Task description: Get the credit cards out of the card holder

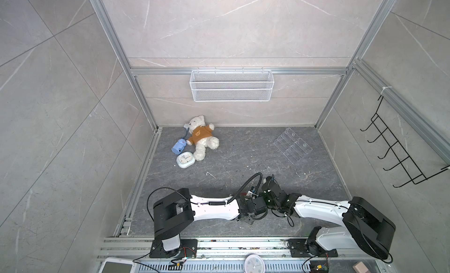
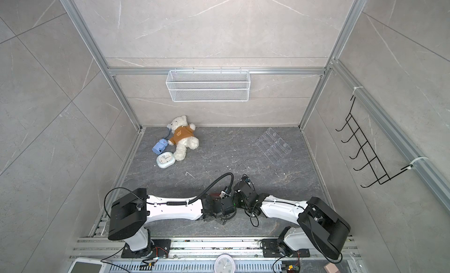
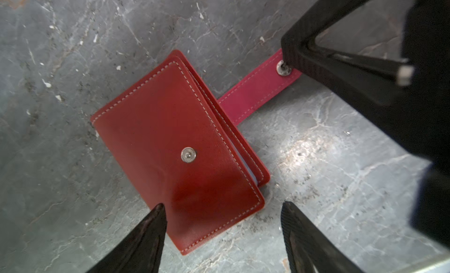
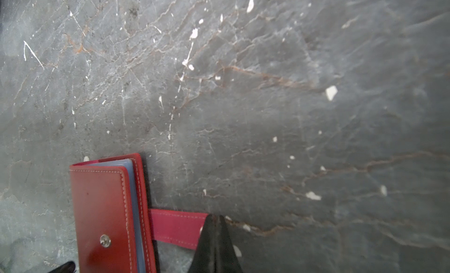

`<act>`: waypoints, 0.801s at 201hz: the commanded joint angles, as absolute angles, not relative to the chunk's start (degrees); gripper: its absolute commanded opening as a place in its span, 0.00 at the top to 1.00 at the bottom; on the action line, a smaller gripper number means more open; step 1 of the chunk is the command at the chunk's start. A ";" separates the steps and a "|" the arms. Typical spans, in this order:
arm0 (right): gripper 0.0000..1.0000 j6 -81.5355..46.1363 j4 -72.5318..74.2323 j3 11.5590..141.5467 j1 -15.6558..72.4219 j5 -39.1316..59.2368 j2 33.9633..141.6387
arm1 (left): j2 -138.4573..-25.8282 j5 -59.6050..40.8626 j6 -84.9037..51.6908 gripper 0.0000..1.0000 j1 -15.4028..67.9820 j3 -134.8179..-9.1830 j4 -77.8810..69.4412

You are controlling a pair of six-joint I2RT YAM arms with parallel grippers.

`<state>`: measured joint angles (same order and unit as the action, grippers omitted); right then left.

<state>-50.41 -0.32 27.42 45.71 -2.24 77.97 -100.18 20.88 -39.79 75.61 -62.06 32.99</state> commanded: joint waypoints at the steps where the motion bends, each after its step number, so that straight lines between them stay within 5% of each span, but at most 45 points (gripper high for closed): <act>1: 1.00 -50.89 -2.53 25.91 45.63 -1.43 78.26 | -101.29 24.78 -39.52 0.27 76.33 -63.96 36.62; 161: 1.00 -50.63 -1.93 25.44 45.62 -0.98 78.44 | -98.48 31.70 -42.80 0.47 76.53 -63.54 37.08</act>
<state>-50.41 0.60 26.98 45.71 -1.48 77.97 -101.12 27.88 -41.41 76.27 -62.48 35.03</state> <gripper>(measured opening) 0.049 0.541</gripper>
